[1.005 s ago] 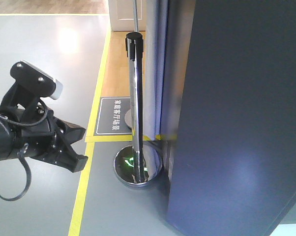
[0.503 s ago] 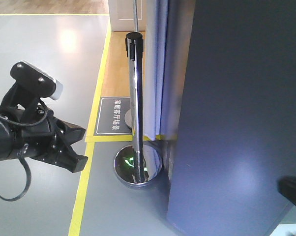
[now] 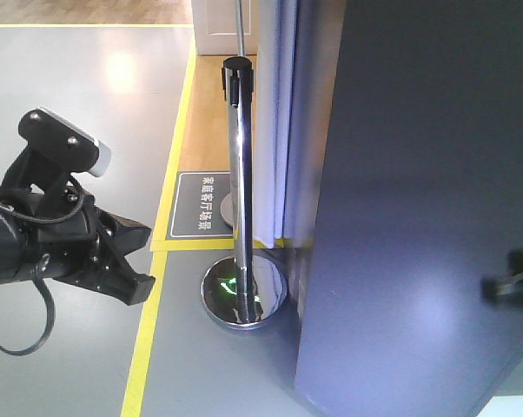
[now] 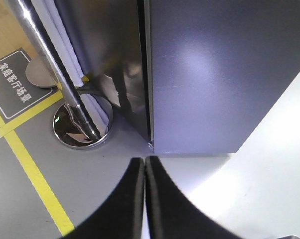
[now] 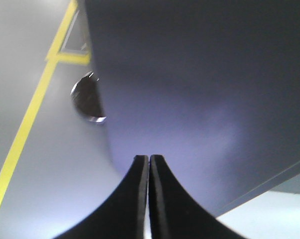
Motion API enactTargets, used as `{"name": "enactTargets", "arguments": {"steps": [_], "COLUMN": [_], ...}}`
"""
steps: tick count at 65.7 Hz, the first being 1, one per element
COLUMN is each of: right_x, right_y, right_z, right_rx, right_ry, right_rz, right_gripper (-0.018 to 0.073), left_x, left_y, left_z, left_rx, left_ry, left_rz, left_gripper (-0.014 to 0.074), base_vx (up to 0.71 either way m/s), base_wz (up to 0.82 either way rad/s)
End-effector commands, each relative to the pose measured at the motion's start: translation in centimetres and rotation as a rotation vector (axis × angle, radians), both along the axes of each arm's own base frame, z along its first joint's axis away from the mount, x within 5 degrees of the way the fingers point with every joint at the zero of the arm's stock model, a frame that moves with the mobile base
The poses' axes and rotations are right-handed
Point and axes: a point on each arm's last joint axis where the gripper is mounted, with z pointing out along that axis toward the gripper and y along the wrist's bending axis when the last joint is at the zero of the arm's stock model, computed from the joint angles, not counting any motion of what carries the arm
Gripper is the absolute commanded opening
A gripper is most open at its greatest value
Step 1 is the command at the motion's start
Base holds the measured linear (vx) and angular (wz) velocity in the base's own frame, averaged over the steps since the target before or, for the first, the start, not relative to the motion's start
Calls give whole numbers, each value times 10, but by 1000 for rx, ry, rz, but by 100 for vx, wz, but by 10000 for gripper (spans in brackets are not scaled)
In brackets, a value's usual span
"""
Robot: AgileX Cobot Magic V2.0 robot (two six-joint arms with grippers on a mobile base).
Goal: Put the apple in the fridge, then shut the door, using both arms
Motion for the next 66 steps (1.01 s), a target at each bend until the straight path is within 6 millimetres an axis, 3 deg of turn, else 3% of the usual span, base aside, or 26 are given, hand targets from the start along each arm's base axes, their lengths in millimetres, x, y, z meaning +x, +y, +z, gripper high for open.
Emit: {"name": "enactTargets", "arguments": {"steps": [1,27,45,66], "right_x": [11,28,70,115], "right_y": [-10,-45,-53,-60], "right_z": [27,65,81,85], "right_rx": [-15,-57,-79,-82], "right_ry": [-152,-332,-363,-444], "right_rz": [-38,-191,-185,-177], "right_gripper": [-2,-2,-2,-2], "left_x": [0,0,0,0], "left_y": [1,1,1,1], "left_z": [18,18,18,18], "left_rx": [-65,-65,-65,-65], "left_ry": [-76,-76,-76,-76], "left_rz": [20,20,20,20], "left_gripper": [-6,-6,-6,-6], "base_vx": [0,0,0,0], "base_wz": [0,0,0,0]}}
